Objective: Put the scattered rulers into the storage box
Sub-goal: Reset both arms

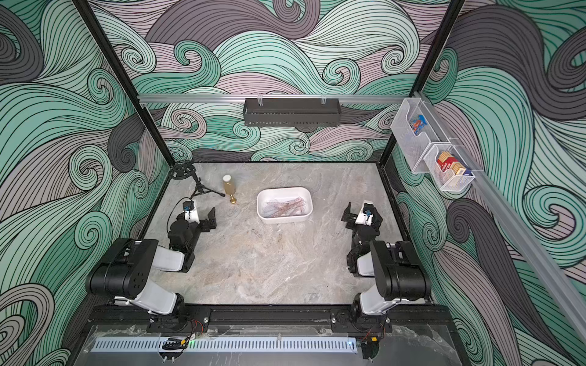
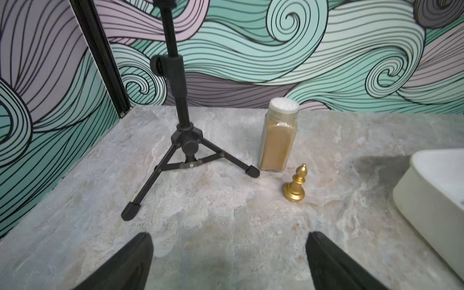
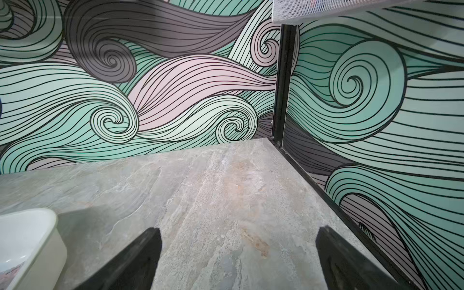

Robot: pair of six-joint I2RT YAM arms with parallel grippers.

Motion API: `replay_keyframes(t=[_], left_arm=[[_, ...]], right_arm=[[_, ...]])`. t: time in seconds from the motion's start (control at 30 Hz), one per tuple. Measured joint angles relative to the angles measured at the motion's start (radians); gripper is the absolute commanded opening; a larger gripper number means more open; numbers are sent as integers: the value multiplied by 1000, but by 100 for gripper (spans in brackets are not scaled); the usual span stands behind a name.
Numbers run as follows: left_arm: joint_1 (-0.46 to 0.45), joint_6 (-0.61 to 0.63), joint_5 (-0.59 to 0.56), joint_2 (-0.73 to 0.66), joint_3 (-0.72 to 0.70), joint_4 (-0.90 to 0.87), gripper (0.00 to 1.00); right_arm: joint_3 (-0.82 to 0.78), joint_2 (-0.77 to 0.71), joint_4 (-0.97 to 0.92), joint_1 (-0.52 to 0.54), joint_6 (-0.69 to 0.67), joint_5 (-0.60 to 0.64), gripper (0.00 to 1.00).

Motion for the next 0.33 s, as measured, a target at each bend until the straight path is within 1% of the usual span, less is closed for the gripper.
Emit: replay_keyframes(t=[0.33], left_arm=[[0, -3, 9, 5, -14, 81, 98]], right_arm=[[32, 2, -50, 1, -19, -102, 100]])
